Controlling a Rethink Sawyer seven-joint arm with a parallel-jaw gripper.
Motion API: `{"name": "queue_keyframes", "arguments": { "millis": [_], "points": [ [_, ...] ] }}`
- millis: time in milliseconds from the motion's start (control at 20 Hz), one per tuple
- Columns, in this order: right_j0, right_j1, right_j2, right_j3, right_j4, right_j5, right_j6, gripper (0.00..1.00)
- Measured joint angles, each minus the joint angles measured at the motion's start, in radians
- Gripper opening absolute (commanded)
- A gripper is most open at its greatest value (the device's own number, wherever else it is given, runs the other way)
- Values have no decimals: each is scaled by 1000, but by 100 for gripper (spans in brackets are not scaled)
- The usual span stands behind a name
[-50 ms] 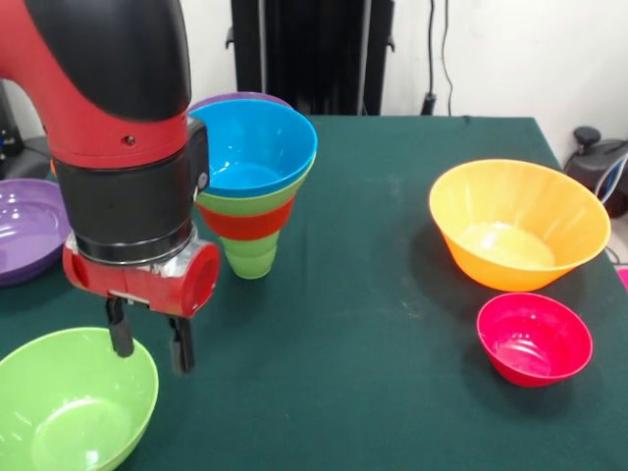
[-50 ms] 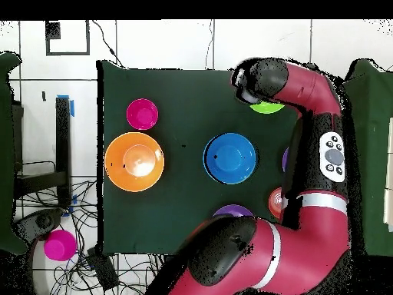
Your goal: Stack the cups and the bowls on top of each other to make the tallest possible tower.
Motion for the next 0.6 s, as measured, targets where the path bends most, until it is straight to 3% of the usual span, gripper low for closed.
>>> {"name": "queue_keyframes", "arguments": {
  "millis": [600],
  "points": [
    [-41, 72, 3, 22, 1, -129, 0, 100]
  ]
}}
